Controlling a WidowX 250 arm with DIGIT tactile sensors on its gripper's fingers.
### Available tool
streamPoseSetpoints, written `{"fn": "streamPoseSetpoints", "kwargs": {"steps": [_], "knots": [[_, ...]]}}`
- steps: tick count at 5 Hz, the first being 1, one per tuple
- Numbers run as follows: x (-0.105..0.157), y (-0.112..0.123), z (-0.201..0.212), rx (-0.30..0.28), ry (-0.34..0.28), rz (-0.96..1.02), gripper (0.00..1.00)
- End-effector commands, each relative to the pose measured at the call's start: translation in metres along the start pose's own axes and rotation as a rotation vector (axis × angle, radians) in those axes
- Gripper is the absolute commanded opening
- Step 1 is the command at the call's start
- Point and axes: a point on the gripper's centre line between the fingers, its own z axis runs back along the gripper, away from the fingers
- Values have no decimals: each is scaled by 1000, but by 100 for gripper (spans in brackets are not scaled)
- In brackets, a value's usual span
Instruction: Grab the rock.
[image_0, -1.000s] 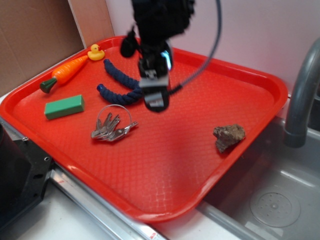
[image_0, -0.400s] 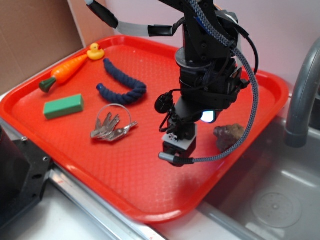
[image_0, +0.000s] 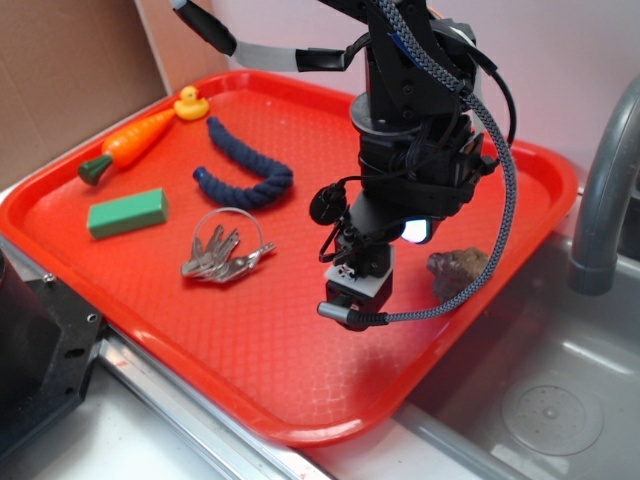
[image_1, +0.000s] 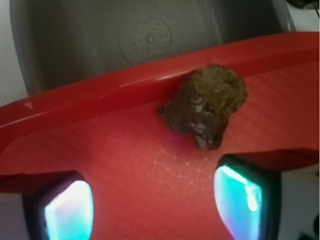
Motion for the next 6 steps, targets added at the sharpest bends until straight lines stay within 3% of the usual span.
{"fn": "streamPoseSetpoints", "kwargs": {"steps": [1,3,4,6], "knots": [[0,26,3,96,-57,-57,100],[31,39,-11,69,-58,-188,100],[36,27,-17,24,-23,-240,100],[33,9,-16,-3,-11,-226,100]]}}
